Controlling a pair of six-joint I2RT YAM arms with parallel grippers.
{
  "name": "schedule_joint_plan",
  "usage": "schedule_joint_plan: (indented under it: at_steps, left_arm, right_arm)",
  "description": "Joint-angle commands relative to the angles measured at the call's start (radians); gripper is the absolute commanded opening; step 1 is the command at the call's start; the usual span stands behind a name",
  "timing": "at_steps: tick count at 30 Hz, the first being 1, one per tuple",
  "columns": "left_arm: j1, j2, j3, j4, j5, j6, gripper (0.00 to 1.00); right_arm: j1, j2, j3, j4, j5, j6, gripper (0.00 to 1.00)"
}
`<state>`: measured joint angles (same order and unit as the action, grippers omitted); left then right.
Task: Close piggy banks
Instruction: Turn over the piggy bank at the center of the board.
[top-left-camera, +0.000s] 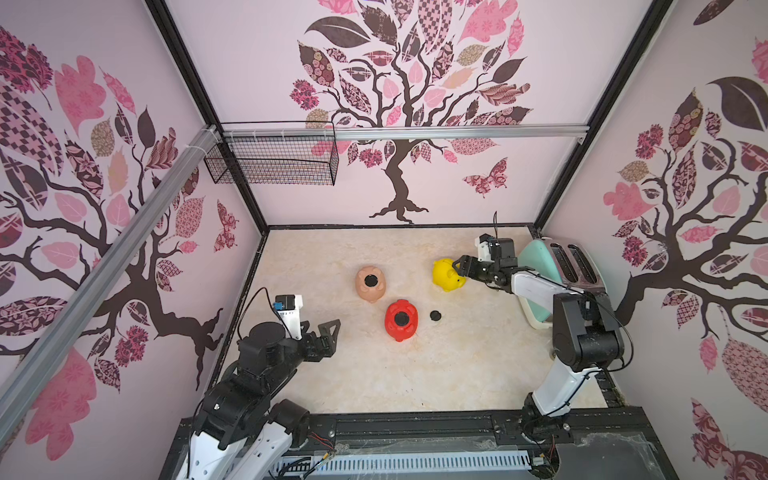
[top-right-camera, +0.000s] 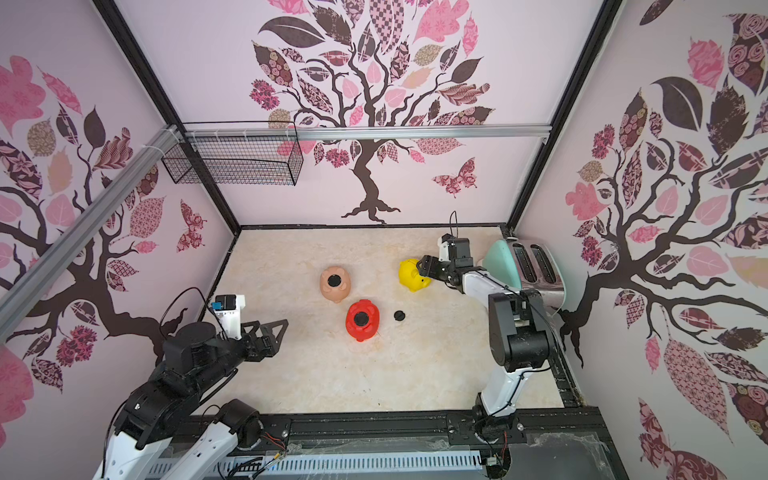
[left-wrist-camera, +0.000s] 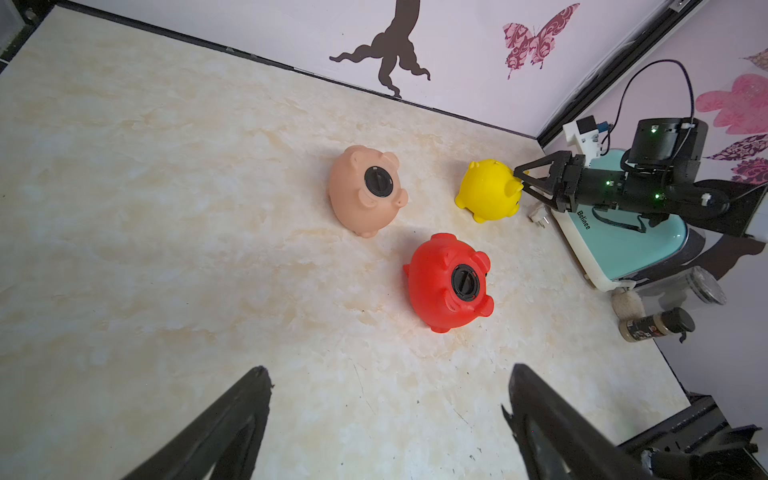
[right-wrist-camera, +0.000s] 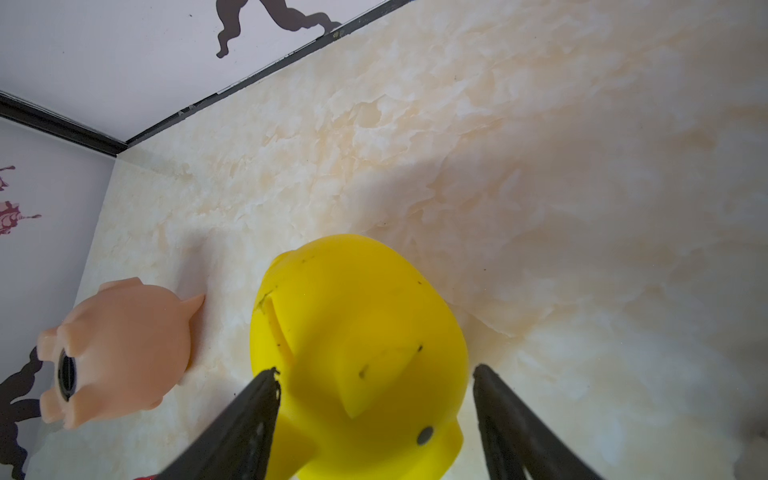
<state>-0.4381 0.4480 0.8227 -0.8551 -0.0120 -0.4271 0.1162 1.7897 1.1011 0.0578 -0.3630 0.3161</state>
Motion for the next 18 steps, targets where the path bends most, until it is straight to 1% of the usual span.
schedule_joint_plan:
  at_steps: [1, 5, 7, 11, 14, 16, 18]
  left_arm:
    - [0.001, 0.010, -0.006, 0.013, 0.017, 0.014, 0.92]
    - [0.001, 0.011, -0.008, 0.015, 0.019, 0.015, 0.92]
    - [0.001, 0.011, -0.007, 0.016, 0.018, 0.014, 0.92]
    - [0.001, 0.012, -0.008, 0.016, 0.018, 0.015, 0.92]
    - [0.001, 0.014, -0.008, 0.016, 0.019, 0.014, 0.92]
    - [0.001, 0.015, -0.007, 0.016, 0.020, 0.015, 0.92]
    - [0.001, 0.018, -0.008, 0.015, 0.020, 0.015, 0.92]
  right_arm:
    - [-0.001, 0.032, 0.037, 0.055, -0.036, -0.051, 0.77]
    - [-0.001, 0.060, 0.035, 0.096, -0.070, -0.055, 0.72]
    - [-0.001, 0.073, 0.035, 0.103, -0.062, -0.055, 0.70]
    - [-0.007, 0.092, 0.038, 0.121, -0.057, -0.051, 0.69]
    - [-0.010, 0.089, 0.027, 0.160, -0.068, -0.052, 0.72]
    - [-0.011, 0.086, 0.027, 0.176, -0.078, -0.057, 0.78]
    - [-0.012, 0.085, 0.029, 0.195, -0.087, -0.064, 0.81]
